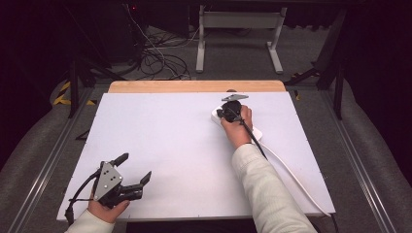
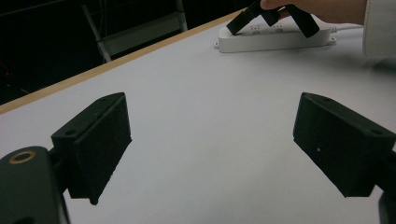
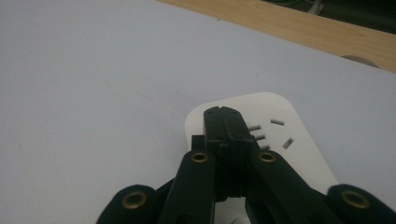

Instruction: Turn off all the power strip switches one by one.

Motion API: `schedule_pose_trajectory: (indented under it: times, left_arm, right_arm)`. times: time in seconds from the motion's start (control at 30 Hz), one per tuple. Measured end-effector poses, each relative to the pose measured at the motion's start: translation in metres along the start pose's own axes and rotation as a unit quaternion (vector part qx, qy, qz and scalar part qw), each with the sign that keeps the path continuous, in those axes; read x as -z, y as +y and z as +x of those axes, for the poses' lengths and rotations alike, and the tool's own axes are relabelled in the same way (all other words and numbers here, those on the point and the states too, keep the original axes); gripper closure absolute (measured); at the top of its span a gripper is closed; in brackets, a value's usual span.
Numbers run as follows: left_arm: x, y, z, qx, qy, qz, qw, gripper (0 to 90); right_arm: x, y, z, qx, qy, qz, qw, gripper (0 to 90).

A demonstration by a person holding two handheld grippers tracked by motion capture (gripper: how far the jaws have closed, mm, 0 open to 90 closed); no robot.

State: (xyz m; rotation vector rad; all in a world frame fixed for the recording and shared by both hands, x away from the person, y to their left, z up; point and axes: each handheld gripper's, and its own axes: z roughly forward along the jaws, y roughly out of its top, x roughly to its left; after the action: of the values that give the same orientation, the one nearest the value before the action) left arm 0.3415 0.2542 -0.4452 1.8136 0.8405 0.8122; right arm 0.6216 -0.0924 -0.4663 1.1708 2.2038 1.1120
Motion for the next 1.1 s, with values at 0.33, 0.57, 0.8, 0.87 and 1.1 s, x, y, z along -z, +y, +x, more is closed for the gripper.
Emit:
schedule_pose_trajectory:
  times: [0.33, 0.57, 0.8, 0.87, 1.1]
  left_arm:
    - [0.000, 0.000, 0.000, 0.001, -0.001, -0.002, 1.0000, 11.8]
    - [0.001, 0.000, 0.000, 0.002, 0.000, -0.002, 1.0000, 11.8]
    - [0.001, 0.000, 0.001, -0.003, 0.003, -0.002, 1.0000, 11.8]
    - [0.000, 0.000, 0.000, 0.001, 0.002, -0.001, 1.0000, 11.8]
    - [0.000, 0.001, 0.000, -0.003, 0.005, -0.001, 1.0000, 11.7]
  right_arm:
    - [-0.001, 0.001, -0.001, -0.015, 0.003, 0.007, 0.9999, 90.0]
    - [0.005, 0.003, 0.000, 0.010, -0.009, -0.015, 0.9998, 90.0]
    - [0.031, 0.014, 0.008, 0.014, 0.021, -0.064, 0.9976, 90.0]
    - [0.039, 0.015, 0.007, 0.016, 0.020, -0.069, 0.9973, 90.0]
    - [0.067, 0.018, 0.008, 0.013, 0.037, -0.098, 0.9944, 55.6]
